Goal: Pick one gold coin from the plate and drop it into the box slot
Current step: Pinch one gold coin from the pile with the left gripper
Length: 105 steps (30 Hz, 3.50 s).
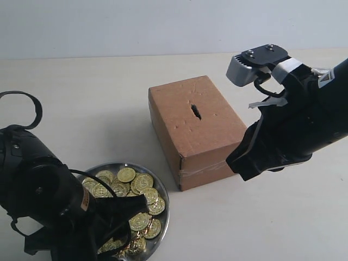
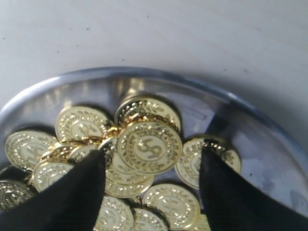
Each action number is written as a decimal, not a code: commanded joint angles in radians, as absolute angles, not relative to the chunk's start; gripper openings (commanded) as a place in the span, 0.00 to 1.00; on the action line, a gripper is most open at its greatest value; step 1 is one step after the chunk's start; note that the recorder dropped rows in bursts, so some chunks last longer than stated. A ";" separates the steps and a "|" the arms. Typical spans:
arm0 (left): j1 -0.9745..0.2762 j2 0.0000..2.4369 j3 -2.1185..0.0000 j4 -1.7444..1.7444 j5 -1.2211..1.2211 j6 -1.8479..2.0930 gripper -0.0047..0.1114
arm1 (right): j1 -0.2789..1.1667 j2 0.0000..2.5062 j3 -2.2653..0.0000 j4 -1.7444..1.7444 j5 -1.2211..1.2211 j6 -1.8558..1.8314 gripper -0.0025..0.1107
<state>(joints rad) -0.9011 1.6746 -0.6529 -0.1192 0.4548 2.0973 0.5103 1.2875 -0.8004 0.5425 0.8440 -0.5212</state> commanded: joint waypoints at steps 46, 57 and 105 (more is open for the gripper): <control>-0.976 1.709 -0.655 -0.106 0.488 2.034 0.51 | 0.513 1.292 -0.804 0.551 0.841 -0.529 0.02; -0.976 1.678 -0.655 -0.054 0.485 1.991 0.51 | 0.513 1.292 -0.804 0.551 0.841 -0.529 0.02; -0.978 1.706 -0.735 0.043 0.604 2.011 0.51 | 0.513 1.292 -0.804 0.551 0.839 -0.529 0.02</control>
